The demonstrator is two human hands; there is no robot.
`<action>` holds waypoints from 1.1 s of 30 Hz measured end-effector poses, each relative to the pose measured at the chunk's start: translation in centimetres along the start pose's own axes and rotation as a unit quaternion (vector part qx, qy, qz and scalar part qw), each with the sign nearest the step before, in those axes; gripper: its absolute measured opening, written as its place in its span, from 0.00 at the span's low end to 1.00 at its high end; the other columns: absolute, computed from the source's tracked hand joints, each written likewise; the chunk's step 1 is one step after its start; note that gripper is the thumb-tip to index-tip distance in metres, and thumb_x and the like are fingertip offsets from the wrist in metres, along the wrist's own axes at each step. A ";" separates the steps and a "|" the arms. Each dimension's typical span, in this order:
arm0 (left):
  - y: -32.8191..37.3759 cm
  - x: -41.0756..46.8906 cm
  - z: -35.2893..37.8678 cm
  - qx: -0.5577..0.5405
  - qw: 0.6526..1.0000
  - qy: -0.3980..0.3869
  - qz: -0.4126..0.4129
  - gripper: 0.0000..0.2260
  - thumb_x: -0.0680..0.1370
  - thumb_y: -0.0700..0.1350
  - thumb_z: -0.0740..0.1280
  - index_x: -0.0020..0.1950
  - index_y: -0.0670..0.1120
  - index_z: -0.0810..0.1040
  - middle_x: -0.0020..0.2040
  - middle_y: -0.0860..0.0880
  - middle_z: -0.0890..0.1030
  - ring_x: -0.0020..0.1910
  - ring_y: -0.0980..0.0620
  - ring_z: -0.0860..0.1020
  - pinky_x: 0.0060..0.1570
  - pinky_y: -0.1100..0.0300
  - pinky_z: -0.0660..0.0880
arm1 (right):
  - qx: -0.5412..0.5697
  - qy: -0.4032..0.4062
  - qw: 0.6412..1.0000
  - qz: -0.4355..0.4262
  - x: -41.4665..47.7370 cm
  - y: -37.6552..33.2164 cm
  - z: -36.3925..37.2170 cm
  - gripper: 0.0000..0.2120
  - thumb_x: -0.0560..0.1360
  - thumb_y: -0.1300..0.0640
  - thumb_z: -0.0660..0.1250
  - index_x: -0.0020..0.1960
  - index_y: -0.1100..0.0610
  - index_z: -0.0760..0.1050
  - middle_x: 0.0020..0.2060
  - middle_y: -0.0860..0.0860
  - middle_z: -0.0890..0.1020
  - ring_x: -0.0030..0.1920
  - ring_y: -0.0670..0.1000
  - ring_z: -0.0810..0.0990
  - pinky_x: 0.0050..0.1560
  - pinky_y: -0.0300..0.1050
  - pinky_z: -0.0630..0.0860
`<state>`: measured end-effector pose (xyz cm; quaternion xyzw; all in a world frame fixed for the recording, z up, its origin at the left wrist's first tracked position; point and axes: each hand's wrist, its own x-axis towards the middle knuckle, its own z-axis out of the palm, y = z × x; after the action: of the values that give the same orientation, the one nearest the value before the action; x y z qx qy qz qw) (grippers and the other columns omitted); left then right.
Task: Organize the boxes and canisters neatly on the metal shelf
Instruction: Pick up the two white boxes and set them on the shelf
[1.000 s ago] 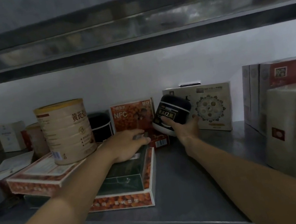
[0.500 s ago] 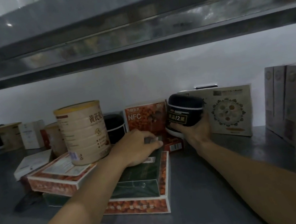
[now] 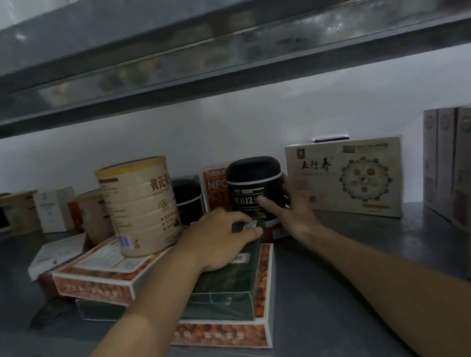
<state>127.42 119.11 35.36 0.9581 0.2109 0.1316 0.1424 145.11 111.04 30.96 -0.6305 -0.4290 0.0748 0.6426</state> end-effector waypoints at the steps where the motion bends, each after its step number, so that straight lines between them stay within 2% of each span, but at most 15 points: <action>1: 0.0 0.0 0.0 -0.001 1.000 0.000 0.000 0.22 0.77 0.67 0.59 0.68 0.62 0.72 0.66 0.50 0.71 0.66 0.50 0.69 0.65 0.49 0.69 | -0.002 -0.006 1.000 0.005 0.0 0.1 -0.1 0.32 0.77 0.50 0.69 0.78 0.49 0.59 0.65 0.46 0.74 0.64 0.45 0.72 0.57 0.35 0.72; 4: 0.0 0.0 0.1 0.001 1.000 0.002 0.005 0.21 0.77 0.66 0.59 0.68 0.62 0.72 0.65 0.50 0.71 0.65 0.50 0.69 0.65 0.49 0.69 | -0.021 -0.007 1.000 0.014 -0.3 0.1 -0.4 0.33 0.78 0.47 0.67 0.79 0.48 0.58 0.71 0.50 0.73 0.69 0.51 0.72 0.69 0.50 0.70; 7: 0.0 0.0 0.0 0.000 1.000 0.006 0.005 0.21 0.77 0.66 0.59 0.67 0.62 0.72 0.65 0.50 0.71 0.64 0.50 0.70 0.65 0.48 0.69 | -0.020 0.029 0.998 0.047 -0.6 -0.2 -0.8 0.28 0.80 0.50 0.65 0.78 0.49 0.63 0.73 0.52 0.72 0.72 0.53 0.69 0.72 0.56 0.68; 10: 0.1 -0.1 -0.1 -0.012 1.000 0.013 0.014 0.20 0.77 0.65 0.60 0.66 0.61 0.75 0.66 0.50 0.73 0.63 0.50 0.72 0.64 0.50 0.71 | -0.077 0.105 0.990 0.060 -1.9 -0.8 -1.8 0.21 0.81 0.55 0.65 0.73 0.55 0.70 0.71 0.55 0.74 0.71 0.55 0.71 0.71 0.50 0.68; 12: 0.4 -0.3 -0.2 -0.021 0.999 0.015 0.021 0.19 0.78 0.64 0.61 0.66 0.59 0.76 0.66 0.50 0.74 0.62 0.51 0.73 0.63 0.52 0.72 | -0.153 0.152 0.976 0.032 -3.4 -1.3 -2.9 0.20 0.80 0.57 0.66 0.71 0.58 0.72 0.68 0.54 0.76 0.69 0.54 0.73 0.65 0.42 0.69; 14: 0.8 -0.4 -0.4 -0.020 0.999 0.012 0.023 0.19 0.78 0.62 0.62 0.65 0.57 0.76 0.66 0.50 0.75 0.61 0.51 0.74 0.62 0.53 0.72 | -0.215 0.206 0.955 0.012 -4.6 -1.6 -4.4 0.20 0.78 0.60 0.69 0.69 0.58 0.72 0.66 0.54 0.75 0.67 0.55 0.73 0.62 0.38 0.67; 15: 0.9 -0.5 -0.5 -0.015 1.000 0.010 0.024 0.19 0.78 0.62 0.62 0.65 0.57 0.77 0.66 0.50 0.75 0.61 0.51 0.74 0.62 0.53 0.72 | -0.223 0.237 0.946 0.007 -5.0 -1.6 -5.2 0.22 0.77 0.61 0.70 0.69 0.56 0.72 0.66 0.54 0.75 0.66 0.55 0.73 0.64 0.41 0.68; 17: 1.1 -0.7 -0.8 -0.006 1.000 0.012 0.026 0.19 0.78 0.61 0.63 0.66 0.56 0.77 0.66 0.49 0.75 0.61 0.51 0.74 0.62 0.54 0.72 | -0.198 0.289 0.936 0.007 -5.3 -1.5 -6.7 0.26 0.74 0.61 0.73 0.69 0.53 0.69 0.67 0.55 0.73 0.66 0.56 0.73 0.66 0.53 0.73; 19: 1.4 -0.6 -1.0 0.002 0.999 0.020 0.044 0.19 0.78 0.59 0.64 0.66 0.54 0.76 0.66 0.49 0.76 0.61 0.51 0.75 0.62 0.52 0.73 | -0.204 0.337 0.918 0.045 -5.5 -1.7 -7.8 0.28 0.73 0.58 0.75 0.69 0.54 0.68 0.65 0.54 0.74 0.65 0.56 0.74 0.64 0.56 0.75; 22: 2.3 0.1 -1.4 -0.011 0.995 0.038 0.089 0.17 0.78 0.56 0.67 0.64 0.52 0.78 0.63 0.50 0.79 0.58 0.53 0.77 0.61 0.50 0.75 | -0.213 0.376 0.897 0.090 -4.6 -0.8 -9.1 0.30 0.68 0.47 0.78 0.65 0.55 0.72 0.59 0.53 0.78 0.59 0.55 0.78 0.57 0.56 0.80; 24: 3.3 1.1 -1.7 -0.019 0.991 0.060 0.114 0.18 0.78 0.54 0.68 0.66 0.51 0.77 0.63 0.50 0.78 0.58 0.53 0.76 0.61 0.53 0.74 | -0.210 0.389 0.890 0.110 -3.5 0.3 -9.8 0.33 0.65 0.42 0.78 0.64 0.54 0.73 0.58 0.53 0.79 0.58 0.55 0.79 0.55 0.57 0.81; 26: 4.6 2.3 -1.9 -0.027 0.988 0.064 0.140 0.19 0.78 0.52 0.68 0.68 0.50 0.75 0.65 0.50 0.76 0.60 0.54 0.75 0.61 0.59 0.72 | -0.194 0.401 0.887 0.124 -3.1 -0.1 -9.8 0.36 0.66 0.42 0.78 0.68 0.55 0.70 0.61 0.54 0.77 0.61 0.56 0.77 0.58 0.58 0.78; 29: 6.7 5.0 -2.0 -0.057 0.981 0.055 0.176 0.20 0.78 0.51 0.68 0.70 0.51 0.73 0.67 0.53 0.74 0.61 0.58 0.71 0.60 0.65 0.68 | -0.165 0.411 0.886 0.135 -2.9 -0.4 -10.2 0.41 0.71 0.45 0.76 0.76 0.56 0.61 0.72 0.57 0.68 0.71 0.58 0.68 0.69 0.58 0.67; 31: 7.9 7.3 -1.9 -0.070 0.978 0.051 0.192 0.20 0.78 0.51 0.68 0.70 0.51 0.72 0.65 0.54 0.74 0.59 0.60 0.70 0.56 0.69 0.67 | -0.153 0.420 0.885 0.133 -2.4 0.5 -10.9 0.41 0.74 0.46 0.73 0.79 0.56 0.56 0.76 0.56 0.63 0.75 0.58 0.62 0.72 0.59 0.62; 33: 9.0 9.7 -1.8 -0.080 0.974 0.051 0.204 0.19 0.78 0.47 0.69 0.68 0.50 0.74 0.62 0.53 0.75 0.57 0.58 0.72 0.50 0.72 0.68 | -0.149 0.429 0.883 0.118 -1.8 1.3 -11.4 0.40 0.75 0.46 0.72 0.79 0.55 0.55 0.77 0.56 0.62 0.76 0.59 0.62 0.74 0.61 0.62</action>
<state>138.62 115.96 41.86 0.9585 0.0068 0.2226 0.1779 151.91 101.65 30.83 -0.7354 -0.0395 -0.1923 0.6486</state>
